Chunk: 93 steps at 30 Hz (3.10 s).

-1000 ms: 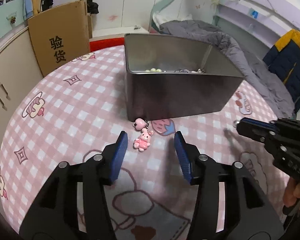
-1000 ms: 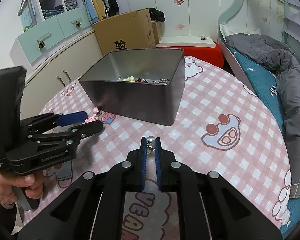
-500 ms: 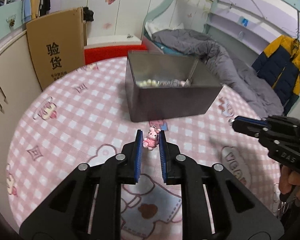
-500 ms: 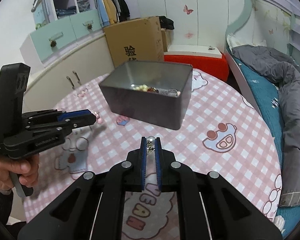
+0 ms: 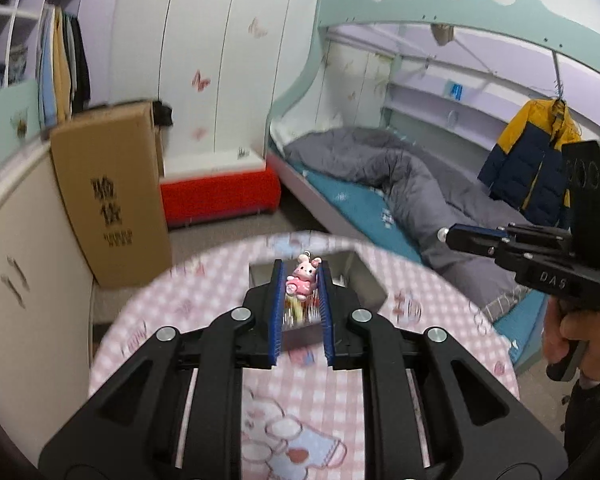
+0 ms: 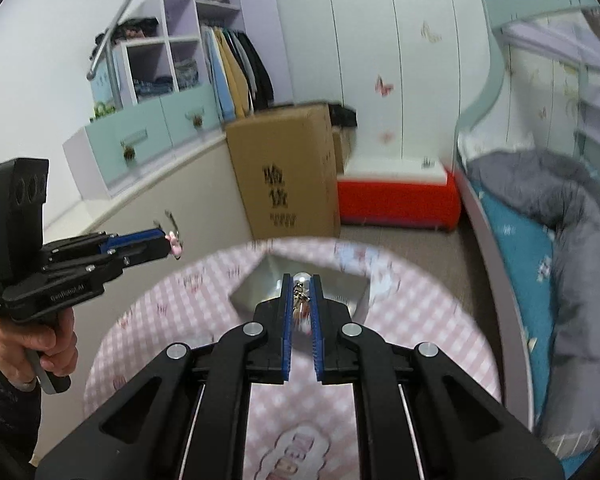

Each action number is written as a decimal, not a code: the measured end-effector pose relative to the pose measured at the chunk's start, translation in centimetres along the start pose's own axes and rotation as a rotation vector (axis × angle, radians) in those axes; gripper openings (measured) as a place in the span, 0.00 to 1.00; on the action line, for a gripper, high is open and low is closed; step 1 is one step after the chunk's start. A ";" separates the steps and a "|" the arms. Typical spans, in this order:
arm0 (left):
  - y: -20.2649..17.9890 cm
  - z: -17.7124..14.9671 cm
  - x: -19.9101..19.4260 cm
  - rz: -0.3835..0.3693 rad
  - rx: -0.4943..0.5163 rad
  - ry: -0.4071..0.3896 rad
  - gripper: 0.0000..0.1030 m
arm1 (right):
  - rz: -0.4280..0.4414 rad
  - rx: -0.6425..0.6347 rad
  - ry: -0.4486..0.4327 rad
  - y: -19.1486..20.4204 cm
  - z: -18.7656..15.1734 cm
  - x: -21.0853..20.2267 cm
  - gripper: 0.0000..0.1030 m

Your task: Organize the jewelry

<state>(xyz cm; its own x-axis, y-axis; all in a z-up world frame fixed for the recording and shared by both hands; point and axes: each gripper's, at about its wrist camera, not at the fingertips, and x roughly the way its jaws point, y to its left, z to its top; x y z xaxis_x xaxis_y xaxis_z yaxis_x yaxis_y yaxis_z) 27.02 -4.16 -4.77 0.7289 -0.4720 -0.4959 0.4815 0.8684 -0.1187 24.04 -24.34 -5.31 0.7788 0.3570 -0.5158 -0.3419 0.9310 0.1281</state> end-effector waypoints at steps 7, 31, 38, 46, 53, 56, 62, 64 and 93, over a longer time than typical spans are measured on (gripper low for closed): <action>-0.6 3.9 1.4 -0.023 0.010 -0.023 0.15 | 0.020 -0.024 -0.042 0.0 4.4 0.5 0.06; 1.9 4.2 6.4 0.117 -0.065 0.058 0.92 | -0.004 0.169 0.065 -4.0 4.4 6.8 0.92; 1.9 4.6 3.9 0.193 -0.070 0.012 0.92 | -0.061 0.193 0.043 -4.1 4.8 5.1 0.92; 0.5 5.1 -0.7 0.268 -0.030 -0.064 0.93 | -0.074 0.169 -0.009 -1.6 5.6 1.6 0.92; -1.6 4.5 -6.0 0.329 -0.050 -0.149 0.94 | -0.134 0.111 -0.084 1.2 5.3 -3.2 0.92; -2.6 4.0 -8.2 0.348 -0.064 -0.184 0.94 | -0.167 0.085 -0.102 2.5 4.6 -5.2 0.92; -4.6 2.7 -11.5 0.388 -0.056 -0.226 0.94 | -0.220 0.062 -0.136 4.2 2.8 -8.0 0.92; -5.2 2.2 -12.4 0.395 -0.046 -0.238 0.94 | -0.236 0.060 -0.150 4.9 2.2 -8.8 0.92; -9.9 -4.3 -22.3 0.427 -0.048 -0.420 0.94 | -0.314 0.058 -0.301 11.7 -5.1 -17.2 0.92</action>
<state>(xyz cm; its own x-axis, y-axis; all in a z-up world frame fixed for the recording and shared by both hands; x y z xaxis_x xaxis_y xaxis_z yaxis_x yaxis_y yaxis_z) 3.92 -1.61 3.74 0.9877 -0.0914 -0.1269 0.0886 0.9957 -0.0271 3.97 -19.92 0.70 0.9618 0.0543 -0.2684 -0.0407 0.9976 0.0562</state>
